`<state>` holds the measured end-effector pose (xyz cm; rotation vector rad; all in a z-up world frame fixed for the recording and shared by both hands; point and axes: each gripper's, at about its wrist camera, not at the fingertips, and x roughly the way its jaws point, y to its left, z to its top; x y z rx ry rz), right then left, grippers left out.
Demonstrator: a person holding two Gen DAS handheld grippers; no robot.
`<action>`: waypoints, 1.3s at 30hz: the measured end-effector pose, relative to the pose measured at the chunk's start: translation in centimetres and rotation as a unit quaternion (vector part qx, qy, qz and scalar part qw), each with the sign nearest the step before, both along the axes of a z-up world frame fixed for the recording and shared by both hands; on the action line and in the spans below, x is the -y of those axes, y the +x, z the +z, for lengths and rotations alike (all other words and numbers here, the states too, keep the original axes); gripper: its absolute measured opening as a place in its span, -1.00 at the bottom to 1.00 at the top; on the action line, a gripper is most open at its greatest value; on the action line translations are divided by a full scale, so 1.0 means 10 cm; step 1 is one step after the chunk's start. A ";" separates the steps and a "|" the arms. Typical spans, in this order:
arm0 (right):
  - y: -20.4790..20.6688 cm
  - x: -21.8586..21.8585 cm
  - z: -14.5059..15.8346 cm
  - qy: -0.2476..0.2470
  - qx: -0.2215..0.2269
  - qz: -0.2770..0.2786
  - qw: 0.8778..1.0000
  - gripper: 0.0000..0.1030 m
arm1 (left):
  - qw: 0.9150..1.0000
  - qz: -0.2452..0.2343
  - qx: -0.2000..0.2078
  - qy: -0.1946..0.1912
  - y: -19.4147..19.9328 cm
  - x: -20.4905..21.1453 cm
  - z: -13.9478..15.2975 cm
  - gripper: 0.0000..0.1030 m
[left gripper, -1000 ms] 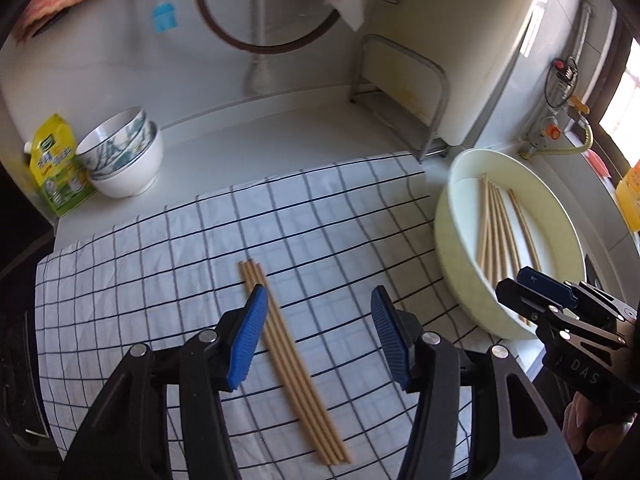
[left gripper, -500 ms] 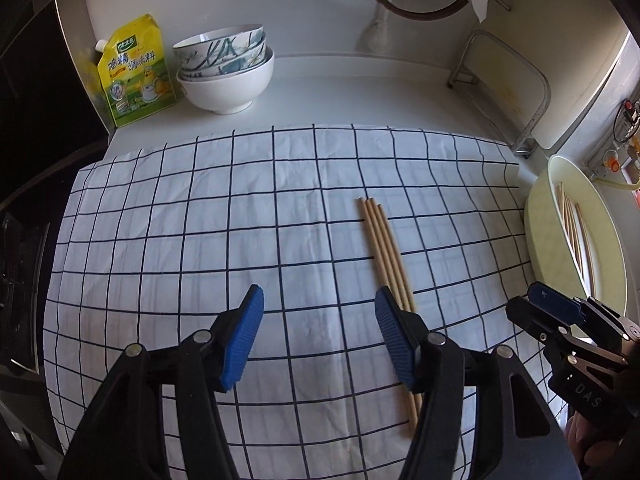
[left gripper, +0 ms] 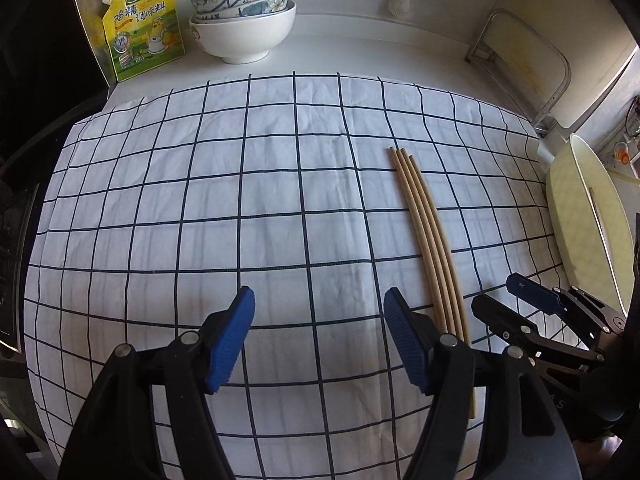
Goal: Organize utensils
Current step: 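Move both open tools back over the chopstick pile, then lower both open tools onto chopsticks in the pile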
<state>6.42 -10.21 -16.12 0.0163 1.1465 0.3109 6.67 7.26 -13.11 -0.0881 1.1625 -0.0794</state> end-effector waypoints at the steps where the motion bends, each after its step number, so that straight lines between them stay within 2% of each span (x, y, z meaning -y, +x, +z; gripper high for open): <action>1: 0.00 0.00 -0.01 -0.002 0.000 0.000 1.000 0.02 | 1.000 -0.001 -0.001 0.000 0.00 0.01 -0.01 0.28; 20: -0.04 -0.08 -0.09 -0.037 0.000 0.013 0.999 0.03 | 1.000 -0.019 -0.004 -0.010 0.06 0.10 -0.06 0.28; 29: 0.00 0.09 -0.09 -0.036 0.005 -0.006 0.999 0.03 | 0.999 -0.040 -0.007 -0.016 0.01 0.28 -0.10 0.28; 39: 0.06 0.34 -0.07 -0.048 0.012 -0.033 0.998 0.03 | 0.998 -0.066 -0.003 -0.004 -0.04 0.53 -0.15 0.28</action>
